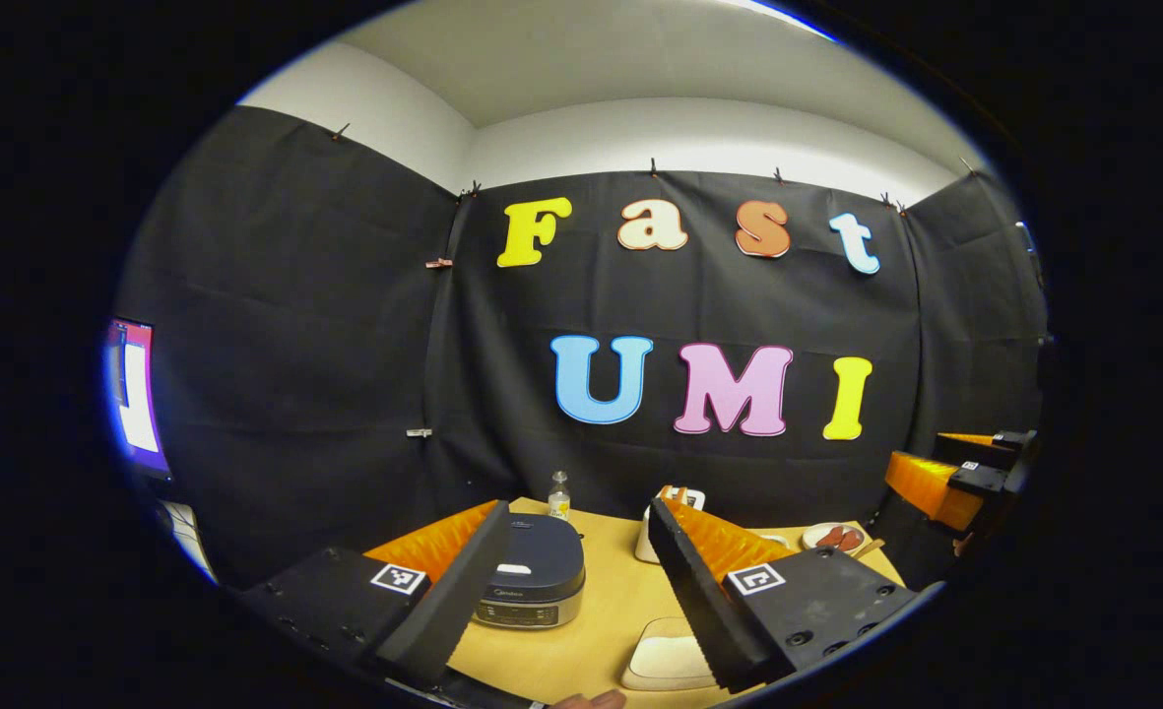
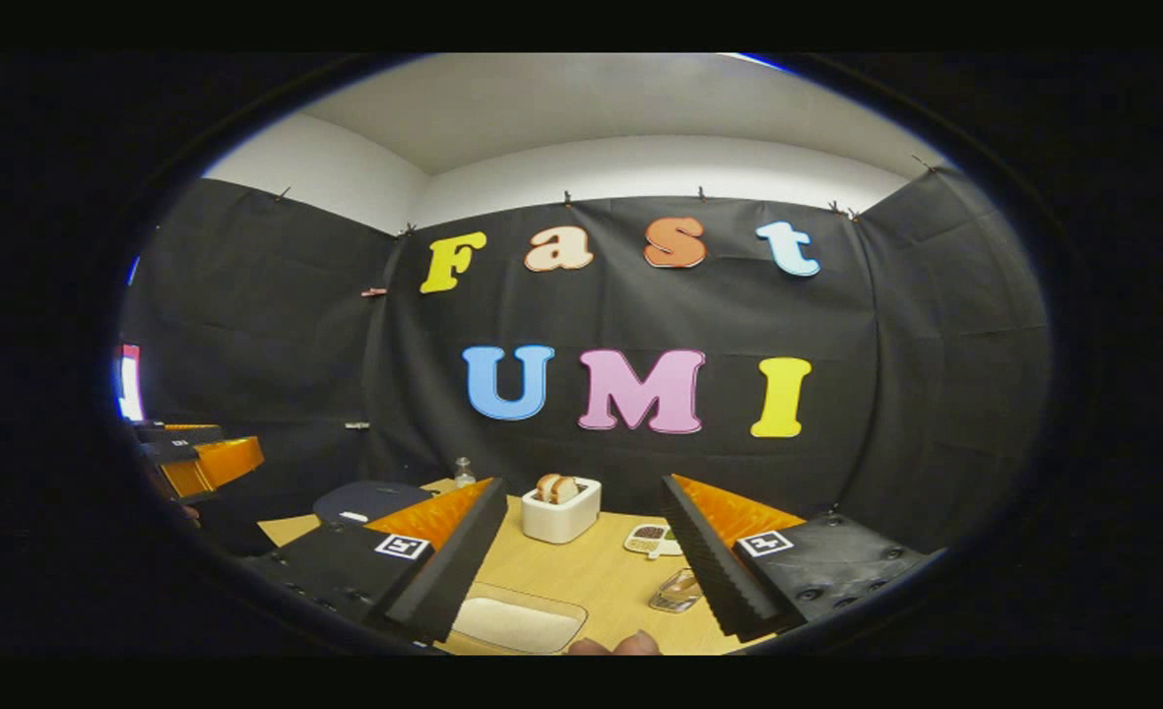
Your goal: Close the left gripper, press the button to open the rice cooker; take a wooden spoon from the chopstick holder with the right hand, scoop a spoonful of rice and pour it into the rice cooker, then put the wooden spoon back into the chopstick holder.
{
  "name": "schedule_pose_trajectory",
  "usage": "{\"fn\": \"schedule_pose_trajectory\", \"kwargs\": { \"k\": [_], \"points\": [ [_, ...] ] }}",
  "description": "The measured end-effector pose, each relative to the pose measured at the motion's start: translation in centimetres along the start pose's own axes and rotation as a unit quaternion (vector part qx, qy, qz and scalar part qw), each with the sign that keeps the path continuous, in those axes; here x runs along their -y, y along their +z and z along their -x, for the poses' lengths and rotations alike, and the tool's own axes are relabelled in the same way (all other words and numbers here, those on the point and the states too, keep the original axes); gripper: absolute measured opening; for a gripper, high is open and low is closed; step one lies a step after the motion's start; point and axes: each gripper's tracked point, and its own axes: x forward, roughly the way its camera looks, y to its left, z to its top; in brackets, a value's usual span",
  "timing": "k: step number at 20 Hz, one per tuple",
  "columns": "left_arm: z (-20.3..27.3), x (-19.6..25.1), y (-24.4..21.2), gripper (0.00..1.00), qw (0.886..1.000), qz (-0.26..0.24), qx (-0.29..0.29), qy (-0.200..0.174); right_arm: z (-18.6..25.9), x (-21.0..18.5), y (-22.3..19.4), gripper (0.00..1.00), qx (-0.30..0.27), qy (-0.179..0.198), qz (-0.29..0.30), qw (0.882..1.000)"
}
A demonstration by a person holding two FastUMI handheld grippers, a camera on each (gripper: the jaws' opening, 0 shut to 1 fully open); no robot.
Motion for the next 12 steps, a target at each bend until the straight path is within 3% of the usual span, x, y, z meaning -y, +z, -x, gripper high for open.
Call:
{"fn": "schedule_pose_trajectory", "kwargs": {
  "k": [8, 12],
  "points": [
    [-5.5, -2.8, -3.8, 0.87, 0.999, 0.006, -0.050, 0.013, -1.6, -4.1, -2.4, 0.96, -0.040, 0.018, -0.017, 0.999],
    [-9.4, -6.2, -7.6, 0.74, 0.994, 0.020, -0.106, 0.027, -3.2, -6.1, -2.0, 0.98, -0.042, -0.001, 0.002, 0.999]
  ]
}}
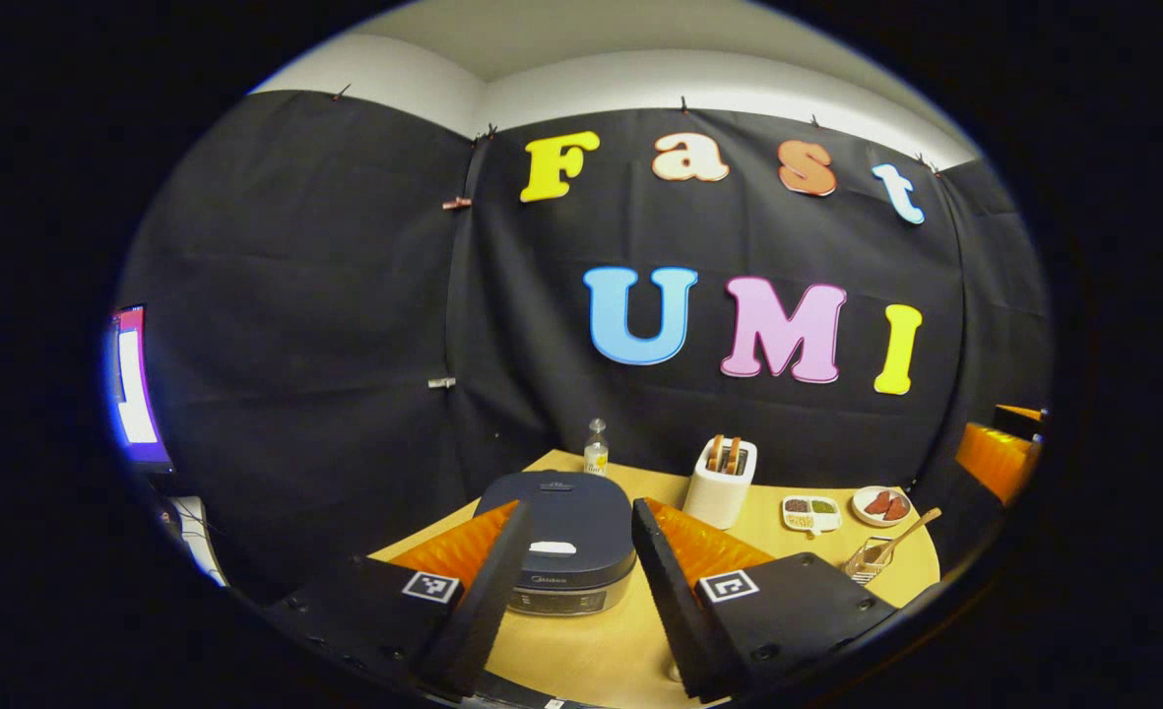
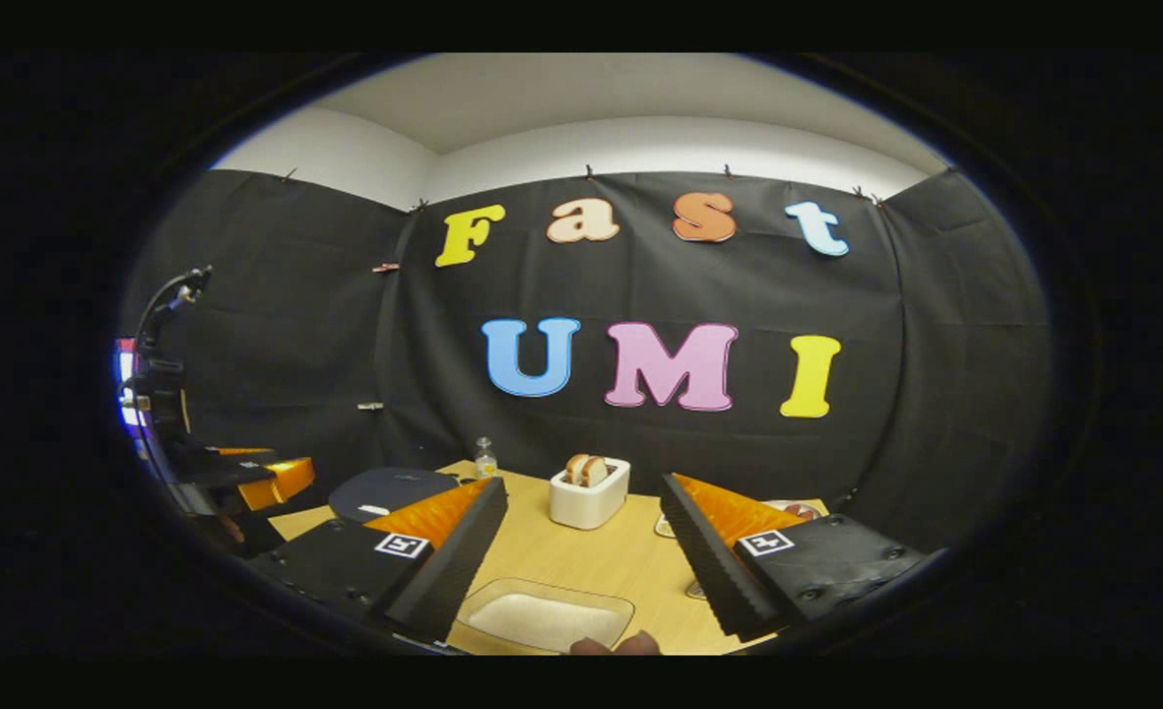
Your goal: Close the left gripper, press the button to open the rice cooker; take a wooden spoon from the chopstick holder with the right hand, scoop a spoonful of rice and pour it into the rice cooker, then put the wooden spoon back into the chopstick holder.
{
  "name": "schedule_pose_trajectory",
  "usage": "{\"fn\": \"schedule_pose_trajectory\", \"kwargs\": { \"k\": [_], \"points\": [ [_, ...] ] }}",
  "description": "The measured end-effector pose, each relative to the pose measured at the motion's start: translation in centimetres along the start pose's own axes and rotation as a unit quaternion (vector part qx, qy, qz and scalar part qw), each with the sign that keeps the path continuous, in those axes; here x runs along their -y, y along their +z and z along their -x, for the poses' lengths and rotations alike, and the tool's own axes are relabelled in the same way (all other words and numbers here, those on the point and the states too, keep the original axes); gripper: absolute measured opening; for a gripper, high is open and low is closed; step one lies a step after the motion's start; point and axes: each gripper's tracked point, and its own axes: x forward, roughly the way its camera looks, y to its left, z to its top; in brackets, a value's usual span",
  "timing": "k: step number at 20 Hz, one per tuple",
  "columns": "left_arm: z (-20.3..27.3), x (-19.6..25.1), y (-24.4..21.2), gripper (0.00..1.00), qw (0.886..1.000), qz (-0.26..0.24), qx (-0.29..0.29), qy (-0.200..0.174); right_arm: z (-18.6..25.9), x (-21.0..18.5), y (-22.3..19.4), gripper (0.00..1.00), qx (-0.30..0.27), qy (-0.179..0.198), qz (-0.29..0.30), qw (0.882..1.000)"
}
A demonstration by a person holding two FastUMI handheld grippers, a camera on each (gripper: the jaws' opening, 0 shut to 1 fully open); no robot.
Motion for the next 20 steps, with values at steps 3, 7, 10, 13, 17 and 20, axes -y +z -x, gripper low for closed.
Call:
{"fn": "schedule_pose_trajectory", "kwargs": {
  "k": [3, 7, 10, 13, 17, 20],
  "points": [
    [-4.0, -1.5, -2.3, 0.59, 0.999, 0.012, -0.045, -0.010, -0.8, -1.2, 0.0, 0.98, -0.006, -0.023, 0.013, 1.000],
    [-8.5, -2.1, -4.8, 0.39, 0.996, 0.006, -0.083, -0.027, -0.8, -2.2, -0.1, 0.98, -0.018, -0.055, 0.034, 0.998],
    [-11.4, -1.7, -6.7, 0.23, 0.992, 0.002, -0.114, -0.047, -0.2, -3.3, -0.5, 0.98, -0.030, -0.071, 0.050, 0.996],
    [-13.3, -2.3, -8.2, 0.14, 0.989, 0.002, -0.142, -0.040, 0.1, -3.9, -0.5, 0.98, -0.036, -0.080, 0.054, 0.995],
    [-14.7, -3.0, -10.4, 0.07, 0.985, -0.015, -0.170, -0.016, -1.1, -4.4, -0.4, 0.98, -0.039, -0.070, 0.051, 0.995],
    [-15.1, -3.6, -12.3, 0.05, 0.982, -0.031, -0.186, 0.004, -1.6, -4.4, 0.3, 0.98, -0.032, -0.064, 0.048, 0.996]
  ]
}}
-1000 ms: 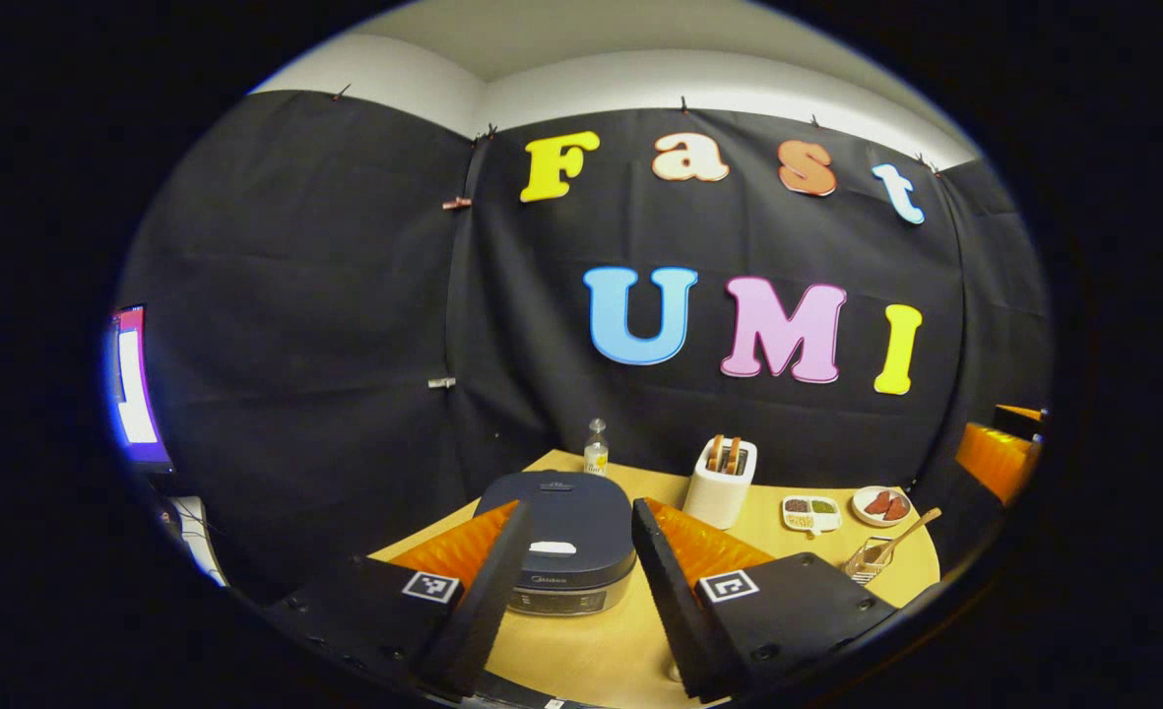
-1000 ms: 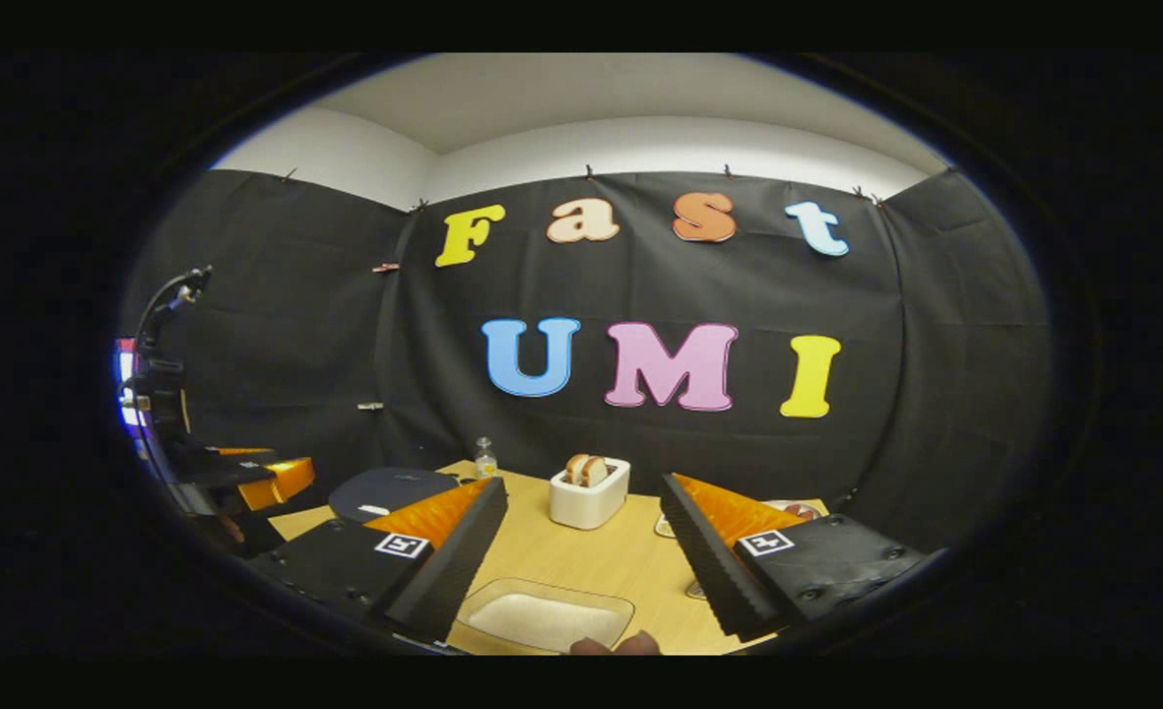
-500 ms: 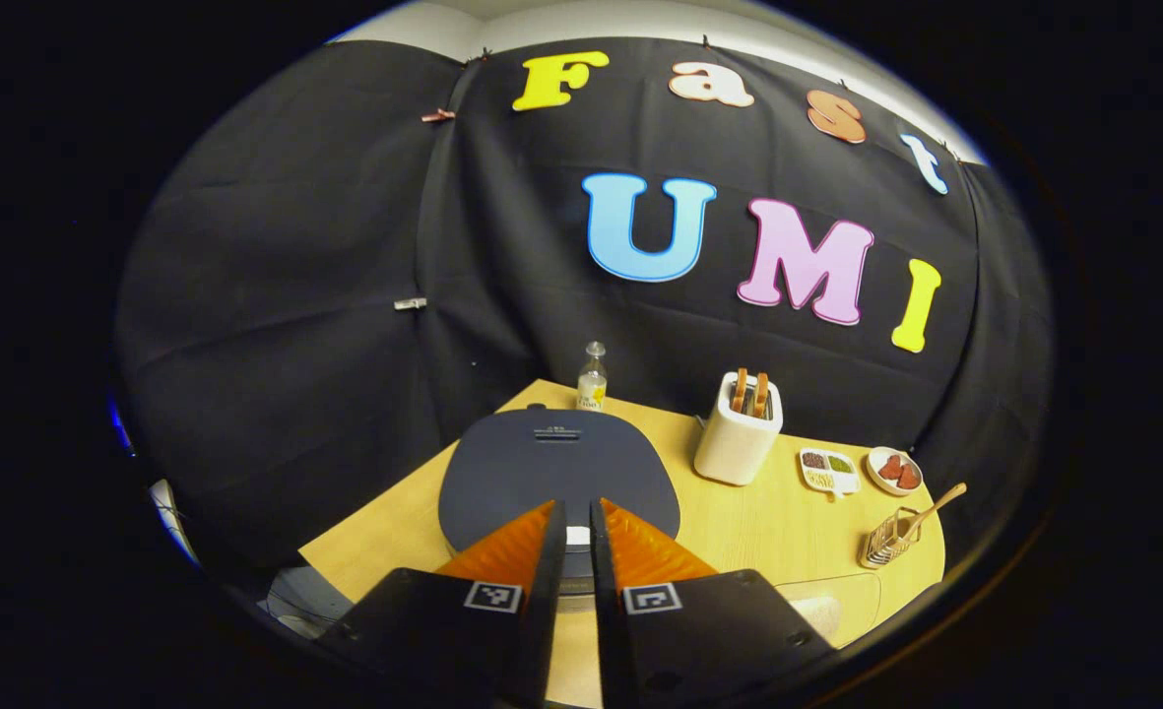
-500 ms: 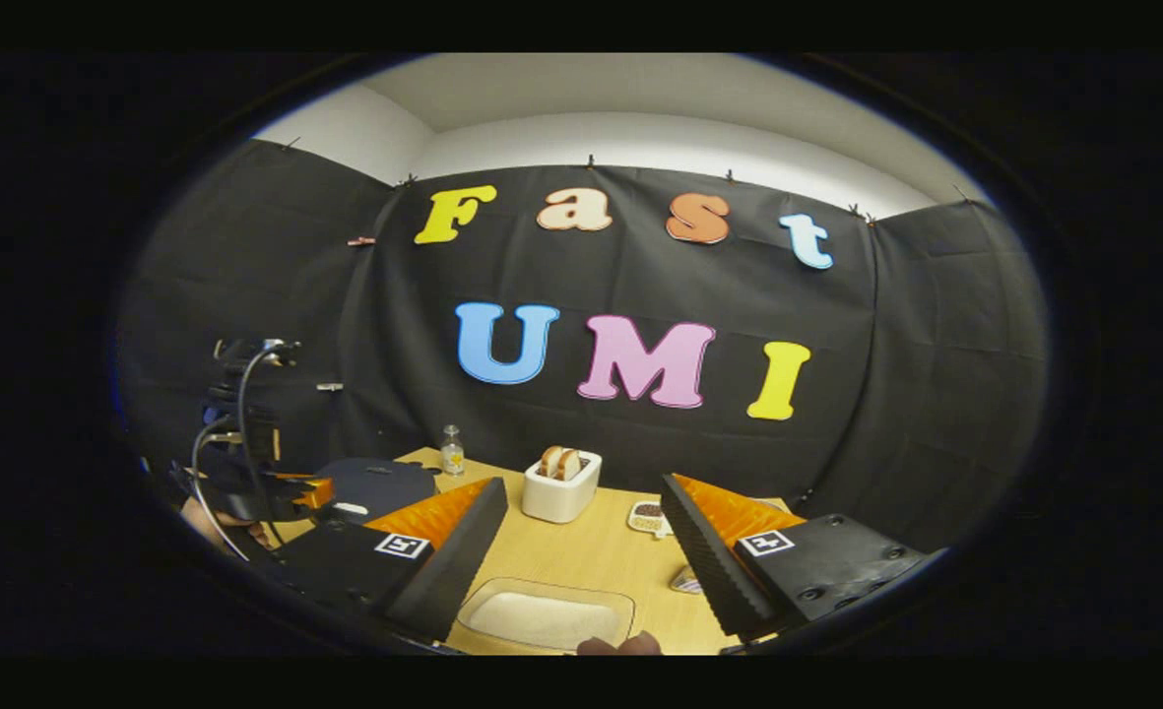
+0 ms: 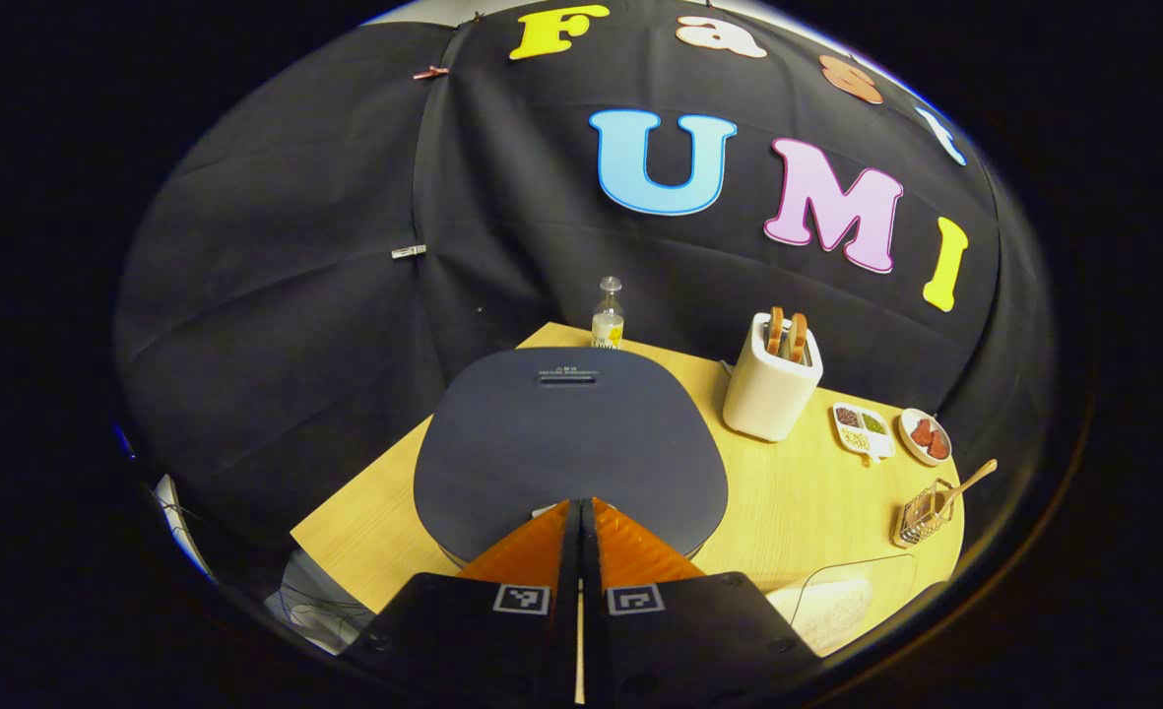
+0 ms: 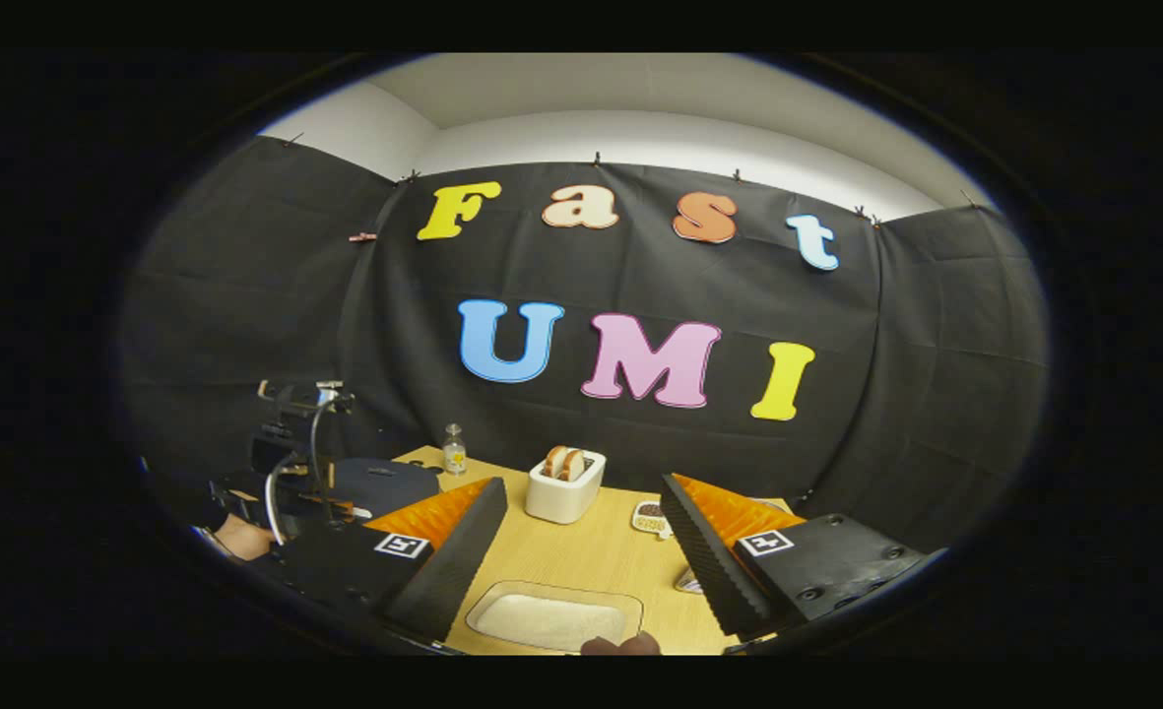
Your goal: Close the left gripper, press the button to open the rice cooker; take a wooden spoon from the chopstick holder with the right hand, scoop a spoonful of rice and pour it into the rice cooker, then put the wooden spoon back into the chopstick holder.
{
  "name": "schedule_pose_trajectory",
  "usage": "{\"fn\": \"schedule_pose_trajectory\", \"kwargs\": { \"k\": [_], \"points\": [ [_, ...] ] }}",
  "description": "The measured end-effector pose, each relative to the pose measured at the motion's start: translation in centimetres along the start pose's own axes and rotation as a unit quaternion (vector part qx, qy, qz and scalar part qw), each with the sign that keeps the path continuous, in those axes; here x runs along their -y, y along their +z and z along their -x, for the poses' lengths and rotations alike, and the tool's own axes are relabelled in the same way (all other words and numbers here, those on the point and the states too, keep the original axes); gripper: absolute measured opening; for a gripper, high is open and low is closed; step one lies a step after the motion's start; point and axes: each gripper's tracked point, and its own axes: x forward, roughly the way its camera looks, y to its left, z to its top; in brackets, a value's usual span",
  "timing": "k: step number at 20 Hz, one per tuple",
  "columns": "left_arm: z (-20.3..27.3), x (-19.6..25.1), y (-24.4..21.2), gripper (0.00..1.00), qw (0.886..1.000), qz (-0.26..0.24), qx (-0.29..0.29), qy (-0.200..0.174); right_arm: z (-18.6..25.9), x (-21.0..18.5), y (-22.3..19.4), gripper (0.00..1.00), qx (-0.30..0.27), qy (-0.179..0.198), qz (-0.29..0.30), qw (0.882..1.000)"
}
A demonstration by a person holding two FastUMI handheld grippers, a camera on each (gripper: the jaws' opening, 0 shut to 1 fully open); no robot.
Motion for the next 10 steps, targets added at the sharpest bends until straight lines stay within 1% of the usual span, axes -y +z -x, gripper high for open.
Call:
{"fn": "schedule_pose_trajectory", "kwargs": {
  "k": [1, 2, 3, 4, 5, 6, 8, 10],
  "points": [
    [-0.5, -0.6, -0.4, 0.04, 1.000, -0.012, -0.004, 0.016, 0.0, -0.1, -0.2, 0.96, -0.001, 0.005, 0.002, 1.000],
    [-0.6, -0.8, -0.7, 0.07, 1.000, -0.014, 0.001, 0.028, -0.2, -0.1, -0.4, 0.98, -0.001, 0.009, 0.004, 1.000],
    [-0.6, -0.7, -0.4, 0.08, 0.999, -0.015, 0.009, 0.031, -0.3, -0.3, -0.7, 0.96, -0.006, 0.016, 0.004, 1.000],
    [-0.6, -0.9, -0.4, 0.08, 0.999, -0.018, 0.012, 0.034, -0.5, -0.6, -1.2, 0.98, -0.013, 0.023, 0.003, 1.000],
    [-0.6, -0.9, -0.2, 0.08, 0.999, -0.023, 0.018, 0.037, -0.7, -0.8, -1.5, 0.96, -0.018, 0.030, 0.001, 0.999],
    [-0.7, -0.9, -0.4, 0.08, 0.999, -0.026, 0.019, 0.042, -0.7, -1.0, -1.4, 0.98, -0.019, 0.036, 0.000, 0.999],
    [-0.6, -1.1, -0.5, 0.08, 0.998, -0.012, 0.023, 0.053, -0.7, -0.9, -0.7, 0.98, -0.007, 0.042, 0.001, 0.999],
    [-0.7, -1.1, -0.5, 0.08, 0.998, 0.023, 0.015, 0.052, -0.8, -0.7, -0.8, 0.98, -0.004, 0.047, 0.005, 0.999]
  ]
}}
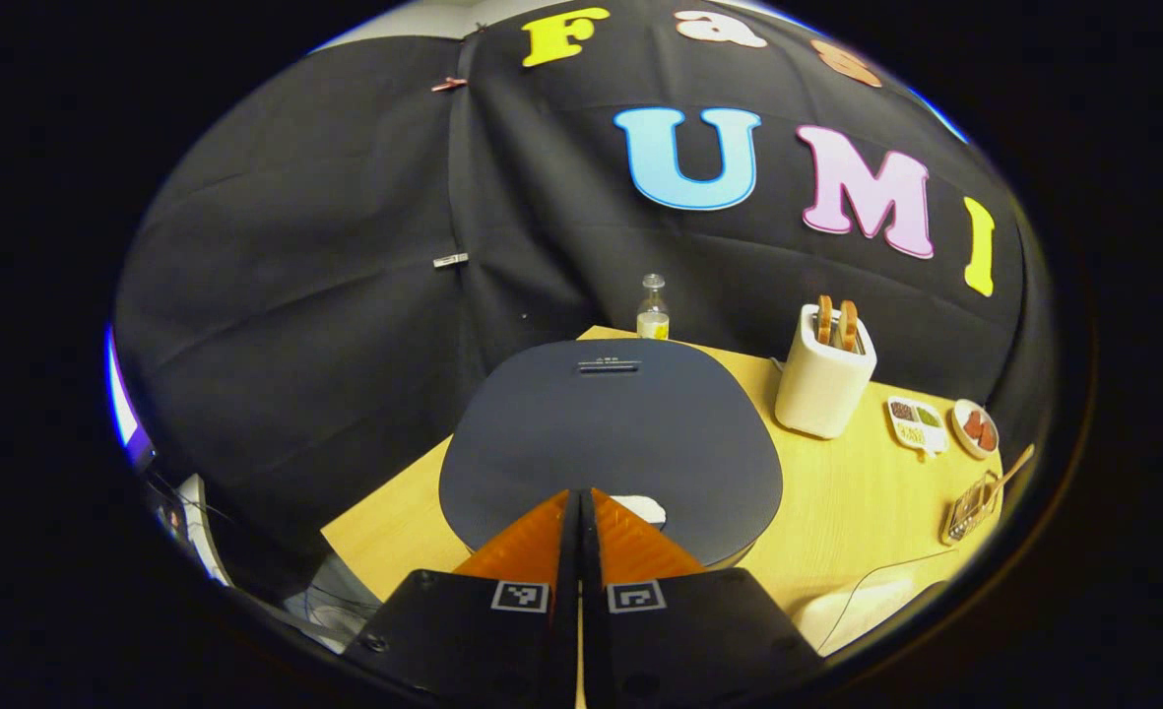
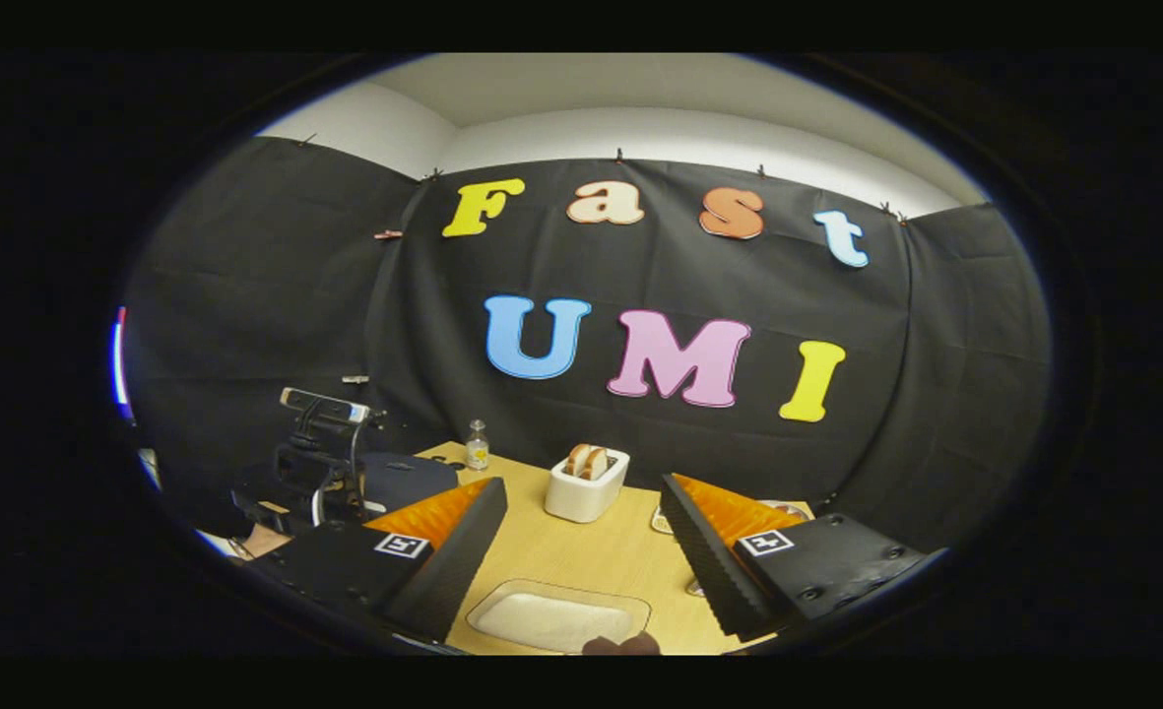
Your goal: Close the left gripper, press the button to open the rice cooker; take a wooden spoon from the chopstick holder with the right hand, scoop a spoonful of rice and pour it into the rice cooker, then put the wooden spoon back into the chopstick holder.
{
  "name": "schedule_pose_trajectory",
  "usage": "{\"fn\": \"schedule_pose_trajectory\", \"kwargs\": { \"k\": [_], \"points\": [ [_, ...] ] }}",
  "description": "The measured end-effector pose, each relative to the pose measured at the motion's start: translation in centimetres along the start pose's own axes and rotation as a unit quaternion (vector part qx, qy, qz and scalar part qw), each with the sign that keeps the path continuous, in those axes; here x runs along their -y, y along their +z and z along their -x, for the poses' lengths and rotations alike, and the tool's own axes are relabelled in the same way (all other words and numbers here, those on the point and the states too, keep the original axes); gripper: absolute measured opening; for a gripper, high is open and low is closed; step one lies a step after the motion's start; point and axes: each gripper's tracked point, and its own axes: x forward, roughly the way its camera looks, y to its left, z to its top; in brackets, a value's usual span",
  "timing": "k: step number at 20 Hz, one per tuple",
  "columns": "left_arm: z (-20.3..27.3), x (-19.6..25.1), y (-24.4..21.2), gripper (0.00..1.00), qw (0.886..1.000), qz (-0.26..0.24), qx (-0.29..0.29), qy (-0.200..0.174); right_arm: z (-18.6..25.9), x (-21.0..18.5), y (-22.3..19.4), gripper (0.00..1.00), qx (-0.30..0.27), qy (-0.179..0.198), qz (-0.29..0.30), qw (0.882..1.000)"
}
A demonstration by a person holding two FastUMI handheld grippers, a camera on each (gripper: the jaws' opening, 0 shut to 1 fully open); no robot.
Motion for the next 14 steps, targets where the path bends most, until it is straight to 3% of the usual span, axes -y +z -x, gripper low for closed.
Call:
{"fn": "schedule_pose_trajectory", "kwargs": {
  "k": [3, 5, 6, 8, 12, 14],
  "points": [
    [0.0, 0.0, 1.1, 0.07, 0.999, 0.045, 0.007, -0.019, 0.2, 0.4, -0.7, 0.98, -0.008, 0.003, -0.008, 1.000],
    [-0.1, 0.1, 0.6, 0.04, 0.999, 0.040, 0.007, -0.021, 0.3, 0.7, -0.7, 0.98, -0.007, 0.004, -0.012, 1.000],
    [-0.3, 0.1, -0.1, 0.09, 0.999, 0.033, -0.003, -0.018, 0.3, 0.8, -0.7, 0.98, -0.007, 0.004, -0.012, 1.000],
    [-0.9, 0.3, -1.0, 0.04, 0.999, 0.022, -0.021, -0.022, 0.2, 0.7, -1.2, 0.98, -0.013, 0.007, -0.015, 1.000],
    [-0.2, 0.0, -0.1, 0.09, 0.996, 0.054, -0.037, -0.061, 0.3, 0.2, -0.7, 0.98, -0.007, 0.014, -0.022, 1.000],
    [0.3, -0.5, 0.6, 0.06, 0.996, 0.062, -0.022, -0.063, 0.4, 0.2, -0.4, 0.98, -0.002, 0.017, -0.017, 1.000]
  ]
}}
